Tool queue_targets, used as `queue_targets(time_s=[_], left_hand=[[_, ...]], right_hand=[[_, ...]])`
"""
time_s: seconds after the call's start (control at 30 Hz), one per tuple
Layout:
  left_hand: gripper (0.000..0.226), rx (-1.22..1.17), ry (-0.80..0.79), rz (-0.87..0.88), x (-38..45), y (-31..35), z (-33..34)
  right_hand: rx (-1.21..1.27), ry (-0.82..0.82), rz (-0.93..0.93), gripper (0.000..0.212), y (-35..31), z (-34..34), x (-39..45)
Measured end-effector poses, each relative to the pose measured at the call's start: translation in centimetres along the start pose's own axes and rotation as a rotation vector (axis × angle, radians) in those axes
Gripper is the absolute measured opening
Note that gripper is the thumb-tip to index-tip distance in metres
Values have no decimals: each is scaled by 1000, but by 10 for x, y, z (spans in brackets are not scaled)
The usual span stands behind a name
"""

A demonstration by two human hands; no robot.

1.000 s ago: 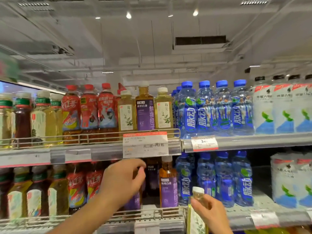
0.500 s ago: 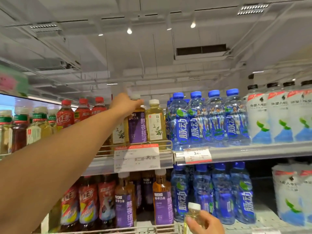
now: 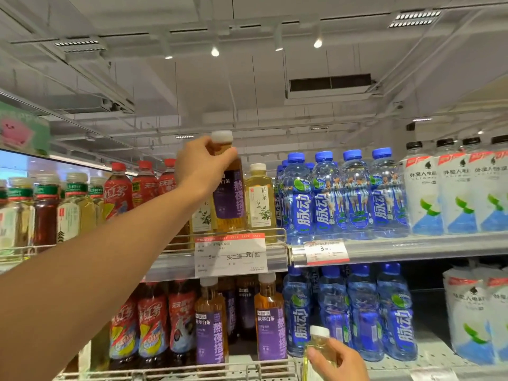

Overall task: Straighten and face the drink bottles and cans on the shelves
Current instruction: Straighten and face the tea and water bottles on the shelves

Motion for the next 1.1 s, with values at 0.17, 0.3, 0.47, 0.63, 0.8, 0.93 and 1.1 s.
queue_targets(time_s=[0.17,0.3,0.47,0.63,0.8,0.93,1.1], left_hand=[[32,-131,18,88,-42,7,-44],[31,-147,-173,74,-90,-20,-61],[34,-113,-433,31,-150,-77,-69],[37,-91,-612,-127,-191,-149,-62],[27,-65,-679,-220,-226,-210,-54],[44,22,-732,-213,-247,-258,-43],[79,117,-733,-199,-249,-314,-23]], right_hand=[[-55,-9,-105,16,-9,1,-10],[-69,-41,-113,15,-25,0,-21],[-151,-139,-94,31,-42,-2,-26],[-258,-299,-209,24,-85,-1,-24],[-310,-406,-381,52,-158,-2,-8],[-353,-407,-486,61,-220,3,2],[-351,-375,-669,49,-299,16,26]])
Point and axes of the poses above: each hand's wrist, its own x-axis towards the middle knuckle, its own z-axis out of the palm, y = z × x, the point moved 2 cm from there along x, towards the middle knuckle, and after that the axes turned 12 degrees about -z, right-handed, at the moved point
